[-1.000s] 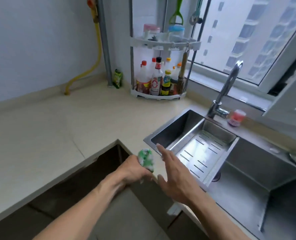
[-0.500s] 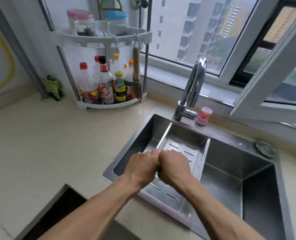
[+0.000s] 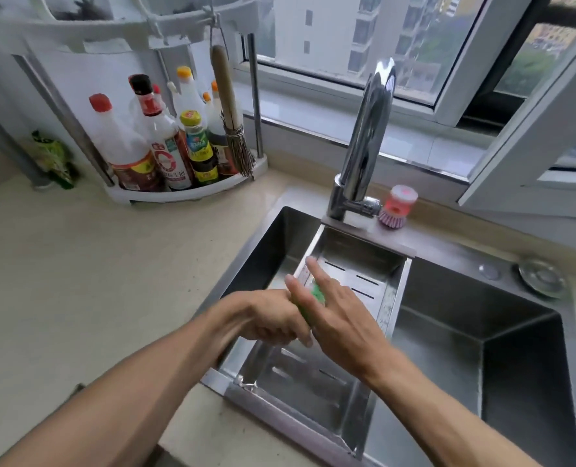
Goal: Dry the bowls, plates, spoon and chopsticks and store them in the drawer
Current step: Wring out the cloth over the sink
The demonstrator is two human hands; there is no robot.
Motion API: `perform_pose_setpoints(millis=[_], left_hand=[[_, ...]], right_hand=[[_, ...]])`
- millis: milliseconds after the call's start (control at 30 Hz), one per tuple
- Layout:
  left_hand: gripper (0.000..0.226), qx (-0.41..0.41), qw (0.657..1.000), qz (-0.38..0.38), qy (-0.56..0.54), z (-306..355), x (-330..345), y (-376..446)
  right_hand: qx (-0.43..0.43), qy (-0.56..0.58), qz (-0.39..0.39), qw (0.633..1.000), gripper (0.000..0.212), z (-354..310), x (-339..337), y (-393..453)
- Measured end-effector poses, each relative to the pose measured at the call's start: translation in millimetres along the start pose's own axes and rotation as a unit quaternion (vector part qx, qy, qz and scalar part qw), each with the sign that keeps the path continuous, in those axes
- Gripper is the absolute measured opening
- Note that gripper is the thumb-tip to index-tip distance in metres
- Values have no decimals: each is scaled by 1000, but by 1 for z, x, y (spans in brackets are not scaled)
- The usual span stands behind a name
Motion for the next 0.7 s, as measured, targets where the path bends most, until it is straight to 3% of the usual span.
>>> perform_pose_setpoints(millis=[67, 167, 267, 367, 433, 533, 600, 700], left_hand=[[43, -9, 1000, -5, 25, 7, 6, 4], [28, 11, 980, 98, 175, 26, 5, 13], [25, 24, 948, 212, 235, 37, 4, 19], [7, -5, 922, 276, 272, 40, -1, 24], [8, -21, 908, 299, 294, 41, -6, 27], [11, -26, 888, 319, 330, 44, -8, 29], [13, -22, 874, 328, 358, 46, -9, 28], [11, -17, 856, 338, 390, 48, -13, 27]], right_hand=[[-47, -7, 57, 997, 62, 5, -3, 1], [-43, -43, 50, 997, 41, 13, -10, 10], [-3, -59, -11, 998, 38, 25, -10, 20], [40, -40, -74, 996, 42, 39, -4, 28], [60, -36, -90, 994, 39, 43, -8, 35], [141, -2, -184, 973, 4, 52, -5, 36], [146, -19, -215, 965, 13, 51, -4, 34], [147, -32, -201, 968, 25, 49, -6, 38]])
Point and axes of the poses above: each hand's wrist, its own y-axis towards the middle knuckle, its own x-axis out of the palm, z = x × y, the point moved 6 cm from there along y, towards the middle knuckle, and after that the axes turned 6 degrees about y, right-handed, at the moved point
